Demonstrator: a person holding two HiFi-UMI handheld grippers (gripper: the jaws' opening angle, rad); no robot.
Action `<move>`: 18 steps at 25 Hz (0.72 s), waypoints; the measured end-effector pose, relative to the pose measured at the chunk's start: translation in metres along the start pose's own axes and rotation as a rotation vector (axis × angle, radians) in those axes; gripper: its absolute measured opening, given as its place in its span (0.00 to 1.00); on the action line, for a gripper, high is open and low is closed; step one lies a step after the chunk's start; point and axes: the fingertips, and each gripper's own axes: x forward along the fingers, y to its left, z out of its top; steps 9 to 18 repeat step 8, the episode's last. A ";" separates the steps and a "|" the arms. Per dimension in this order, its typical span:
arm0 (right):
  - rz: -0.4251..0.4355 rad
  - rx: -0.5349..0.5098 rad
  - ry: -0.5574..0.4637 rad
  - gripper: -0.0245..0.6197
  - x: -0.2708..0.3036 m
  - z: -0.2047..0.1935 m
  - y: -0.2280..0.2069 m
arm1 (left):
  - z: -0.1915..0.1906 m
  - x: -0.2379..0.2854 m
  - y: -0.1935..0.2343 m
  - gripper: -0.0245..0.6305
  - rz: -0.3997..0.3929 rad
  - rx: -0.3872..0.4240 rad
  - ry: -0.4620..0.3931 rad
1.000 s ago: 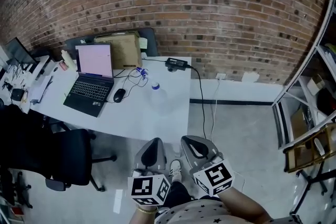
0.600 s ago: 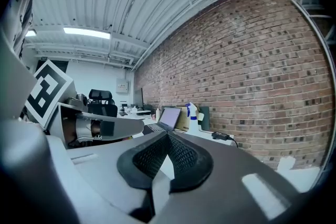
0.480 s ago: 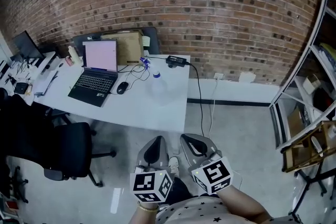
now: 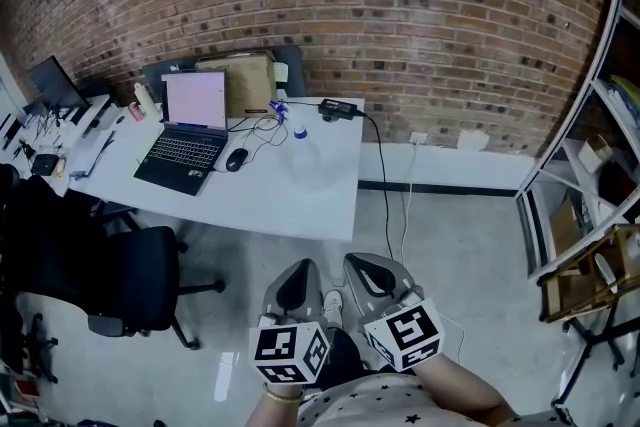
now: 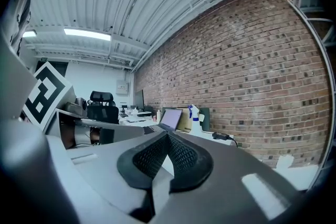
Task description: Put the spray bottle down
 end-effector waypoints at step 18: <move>0.002 0.011 0.008 0.03 0.000 -0.003 0.006 | -0.001 -0.005 0.002 0.05 0.000 0.000 0.018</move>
